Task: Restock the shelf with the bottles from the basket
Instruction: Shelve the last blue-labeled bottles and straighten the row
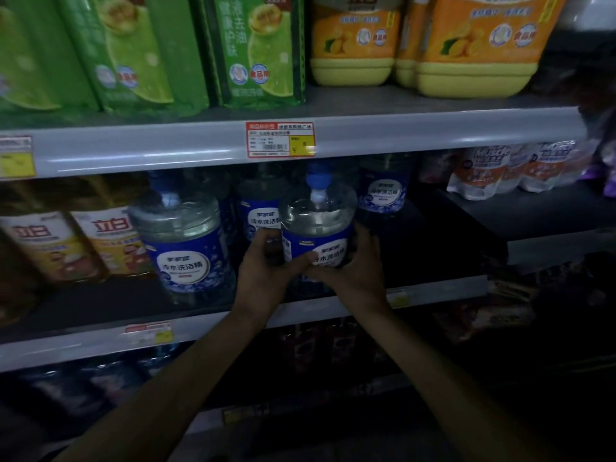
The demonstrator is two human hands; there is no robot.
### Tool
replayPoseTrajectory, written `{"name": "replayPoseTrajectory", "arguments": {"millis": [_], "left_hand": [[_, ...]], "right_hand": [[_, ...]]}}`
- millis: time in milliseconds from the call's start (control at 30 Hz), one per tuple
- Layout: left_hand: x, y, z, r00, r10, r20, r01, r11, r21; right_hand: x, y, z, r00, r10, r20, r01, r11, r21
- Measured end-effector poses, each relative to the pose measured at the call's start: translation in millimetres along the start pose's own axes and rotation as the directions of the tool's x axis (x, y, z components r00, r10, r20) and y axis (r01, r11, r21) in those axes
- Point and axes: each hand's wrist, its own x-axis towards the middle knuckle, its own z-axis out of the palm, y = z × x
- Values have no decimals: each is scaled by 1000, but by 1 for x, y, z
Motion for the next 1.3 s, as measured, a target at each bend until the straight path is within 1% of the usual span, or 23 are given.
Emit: {"name": "replayPoseTrajectory", "arguments": {"millis": [133, 233, 333, 400, 467, 533, 600, 667, 733, 833, 900, 967, 1000, 1067, 1133, 1200, 1300], "left_hand": [[3, 0, -10, 1000, -4, -12, 4, 999, 47], [2, 0, -12, 1000, -1, -24, 3, 997, 83], [-5, -1, -11, 1000, 15, -5, -14, 991, 132], [-9, -2, -9, 999, 42, 18, -45, 987, 154], [-13, 2, -7, 997, 79, 11, -79, 978, 193], [-16, 2, -8, 994, 106, 12, -105, 964, 245], [-21, 1, -8, 991, 128, 36, -133, 941, 310], [-29, 0, -5, 991, 126, 51, -135, 929, 345], [-44, 2, 4, 991, 126, 40, -131, 912, 388], [-70, 8, 22, 982, 190, 10, -169, 847, 505], [-83, 11, 37, 965, 255, 61, -247, 803, 543], [-86, 12, 52, 955, 275, 111, -289, 782, 553], [-85, 13, 58, 955, 268, 124, -291, 779, 555], [-82, 15, 69, 960, 238, 146, -278, 788, 549], [-77, 15, 78, 962, 216, 165, -271, 802, 532], [-68, 15, 89, 968, 199, 155, -251, 817, 519], [-50, 14, 111, 974, 168, 152, -222, 839, 497]], "right_hand": [[0, -3, 11, 1000, 16, 4, -16, 1000, -23], [0, -4, 14, 999, 24, 25, -24, 1000, -8], [-3, -3, 10, 999, -2, 44, 3, 1000, -17], [-5, -2, 4, 996, -28, 79, 29, 999, -14], [-7, -2, -3, 991, -53, 127, 58, 998, -33], [-11, -2, -10, 984, -77, 160, 93, 991, -94], [-18, -1, -18, 979, -92, 184, 129, 972, -197], [-24, -2, -27, 972, -95, 214, 154, 948, -279], [-27, -4, -36, 959, -126, 253, 209, 919, -335], [-30, -6, -52, 947, -100, 307, 236, 862, -448], [-31, -6, -63, 947, -91, 307, 246, 819, -518], [-31, -4, -75, 948, -113, 298, 269, 783, -560], [-31, -3, -81, 951, -106, 289, 262, 769, -583], [-29, 4, -92, 965, -46, 260, 204, 755, -624], [-28, 13, -103, 974, -1, 228, 144, 777, -613], [-25, 21, -112, 979, 11, 201, 111, 803, -585], [-14, 33, -122, 988, 14, 154, 86, 779, -621]]}}
